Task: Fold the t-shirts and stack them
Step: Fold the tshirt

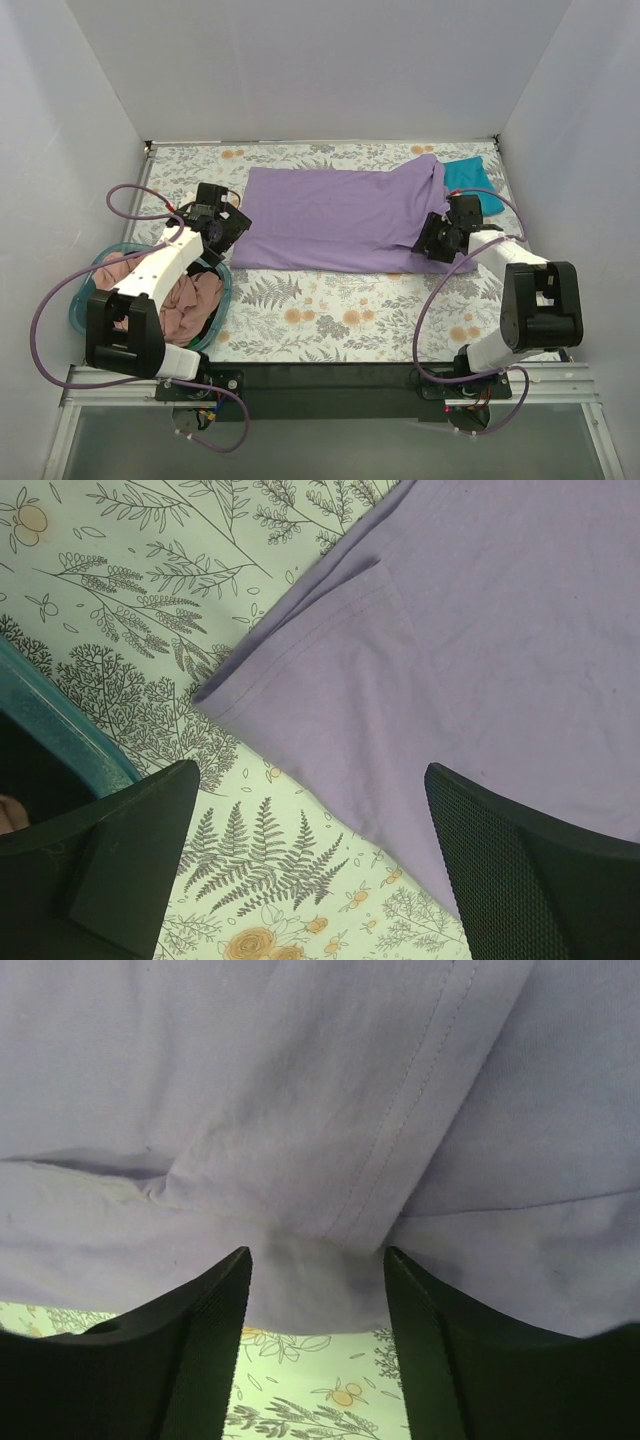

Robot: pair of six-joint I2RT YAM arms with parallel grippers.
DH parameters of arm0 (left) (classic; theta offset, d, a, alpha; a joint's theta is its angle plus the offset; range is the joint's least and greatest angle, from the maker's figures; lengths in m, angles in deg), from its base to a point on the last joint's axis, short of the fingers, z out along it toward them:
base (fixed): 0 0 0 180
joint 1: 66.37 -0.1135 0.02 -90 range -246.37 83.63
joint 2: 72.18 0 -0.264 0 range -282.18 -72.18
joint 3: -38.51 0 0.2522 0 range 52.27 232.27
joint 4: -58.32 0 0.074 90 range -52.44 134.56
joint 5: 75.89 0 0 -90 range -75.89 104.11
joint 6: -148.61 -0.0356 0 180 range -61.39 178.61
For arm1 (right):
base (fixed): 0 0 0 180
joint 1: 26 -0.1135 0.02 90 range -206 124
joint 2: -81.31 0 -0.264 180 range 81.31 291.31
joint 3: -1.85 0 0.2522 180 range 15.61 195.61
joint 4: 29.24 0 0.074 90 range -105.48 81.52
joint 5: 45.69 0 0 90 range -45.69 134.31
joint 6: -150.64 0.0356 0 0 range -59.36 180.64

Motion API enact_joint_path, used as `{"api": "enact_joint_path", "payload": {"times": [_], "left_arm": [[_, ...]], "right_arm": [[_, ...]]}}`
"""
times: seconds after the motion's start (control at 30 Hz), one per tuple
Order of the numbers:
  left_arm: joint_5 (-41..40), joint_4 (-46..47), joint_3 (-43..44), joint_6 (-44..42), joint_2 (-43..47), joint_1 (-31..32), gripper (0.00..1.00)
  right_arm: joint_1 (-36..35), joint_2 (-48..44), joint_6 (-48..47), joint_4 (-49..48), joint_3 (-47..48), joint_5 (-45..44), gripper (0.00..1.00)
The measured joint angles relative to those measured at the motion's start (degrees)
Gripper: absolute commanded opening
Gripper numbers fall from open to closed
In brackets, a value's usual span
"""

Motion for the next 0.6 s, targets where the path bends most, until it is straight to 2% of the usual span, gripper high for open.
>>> {"api": "enact_joint_path", "payload": {"times": [0.03,0.17,0.2,0.23,0.3,0.6], "left_arm": [[0.0,0.0,0.02,0.0,0.0,0.0,0.96],[-0.15,0.0,0.0,0.0,-0.22,0.0,0.96],[-0.17,0.0,0.0,-0.02,-0.28,0.0,0.96],[-0.17,0.02,0.02,-0.02,-0.42,0.0,0.96],[-0.17,0.04,0.02,-0.02,-0.9,0.0,0.96],[-0.17,0.26,0.02,-0.07,-2.03,0.0,0.96]], "right_arm": [[0.02,0.35,-0.02,-0.52,0.0,-0.02,0.37],[0.0,2.38,0.31,-2.93,0.7,-0.22,0.33],[0.02,3.32,0.33,-3.48,1.33,-0.22,0.29],[0.02,4.0,0.31,-3.85,1.88,-0.2,0.16],[0.02,5.03,0.31,-4.37,2.89,-0.26,0.04],[-0.63,6.82,0.37,-5.05,8.07,0.0,0.01]]}}
